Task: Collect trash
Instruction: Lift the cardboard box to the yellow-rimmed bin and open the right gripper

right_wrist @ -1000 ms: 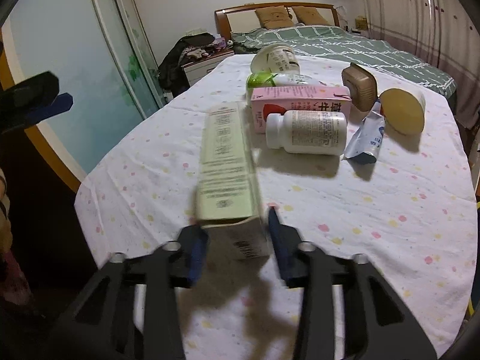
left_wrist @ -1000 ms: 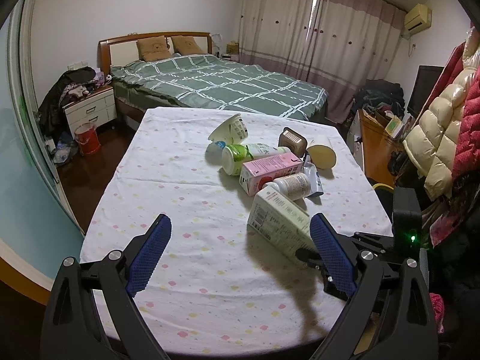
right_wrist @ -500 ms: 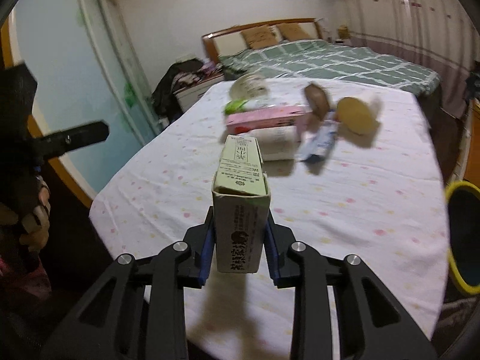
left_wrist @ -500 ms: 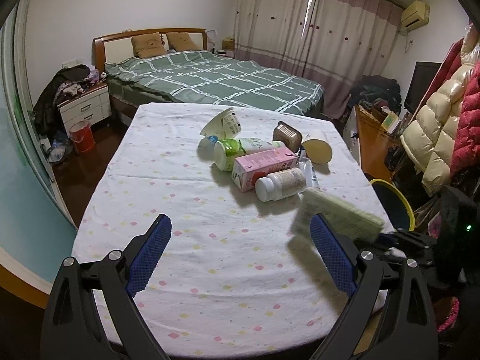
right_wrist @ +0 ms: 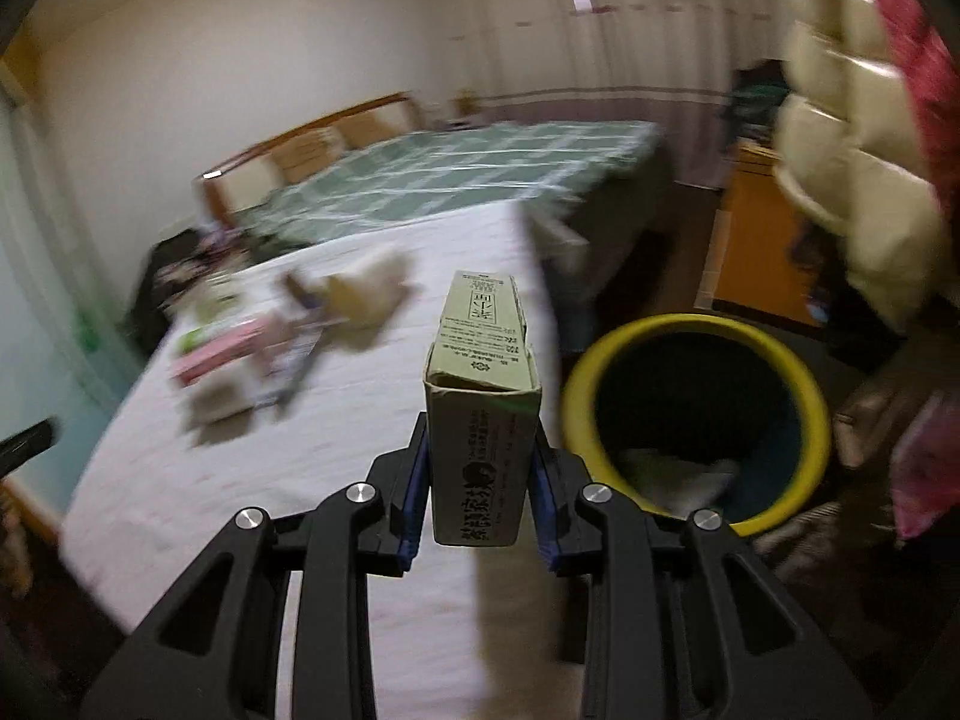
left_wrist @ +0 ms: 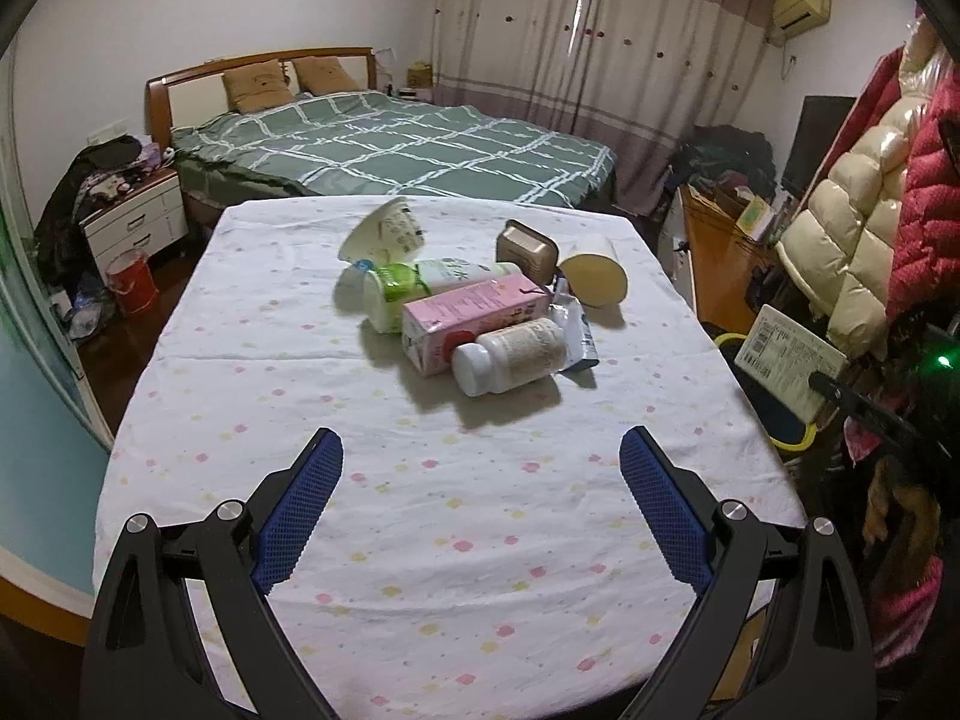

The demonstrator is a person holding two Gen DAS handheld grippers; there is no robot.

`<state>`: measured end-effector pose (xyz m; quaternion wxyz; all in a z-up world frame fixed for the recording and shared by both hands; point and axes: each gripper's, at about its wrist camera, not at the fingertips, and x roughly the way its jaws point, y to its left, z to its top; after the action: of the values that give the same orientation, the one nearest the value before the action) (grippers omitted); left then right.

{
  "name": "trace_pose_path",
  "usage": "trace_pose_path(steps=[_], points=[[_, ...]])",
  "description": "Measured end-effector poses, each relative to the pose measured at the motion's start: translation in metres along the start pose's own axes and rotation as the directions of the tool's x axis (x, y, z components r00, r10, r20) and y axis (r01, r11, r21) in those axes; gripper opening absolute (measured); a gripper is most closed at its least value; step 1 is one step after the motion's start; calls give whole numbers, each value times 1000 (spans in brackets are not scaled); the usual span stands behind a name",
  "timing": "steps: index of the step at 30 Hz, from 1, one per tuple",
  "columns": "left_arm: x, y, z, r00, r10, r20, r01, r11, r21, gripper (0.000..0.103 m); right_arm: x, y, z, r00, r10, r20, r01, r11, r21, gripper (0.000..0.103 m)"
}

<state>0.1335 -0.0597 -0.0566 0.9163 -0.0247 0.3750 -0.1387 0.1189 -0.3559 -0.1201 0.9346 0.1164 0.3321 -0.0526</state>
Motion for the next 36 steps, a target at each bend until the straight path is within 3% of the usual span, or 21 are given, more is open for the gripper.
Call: trace_pose_path(steps=[7,14,23,28,36], points=[[14,-7,1,1000,-6,-25,7,1000,19,92,59,-48,7,987,-148,-66,152,986,66,28],[35,-14,6,999,-15,-50,17,999,34,92,92,-73,11,970,-213,-114,224,970,96,30],[67,-21,10,995,-58,-80,63,996,66,92,88,-69,11,969,-227,-102,236,968,91,32],[92,-21,14,994,-28,-101,39,994,106,92,88,-62,9,971,-211,-110,220,972,85,33],[131,-29,31,990,30,-135,-30,1000,5,92,91,-52,12,978,-176,-109,186,979,85,34]])
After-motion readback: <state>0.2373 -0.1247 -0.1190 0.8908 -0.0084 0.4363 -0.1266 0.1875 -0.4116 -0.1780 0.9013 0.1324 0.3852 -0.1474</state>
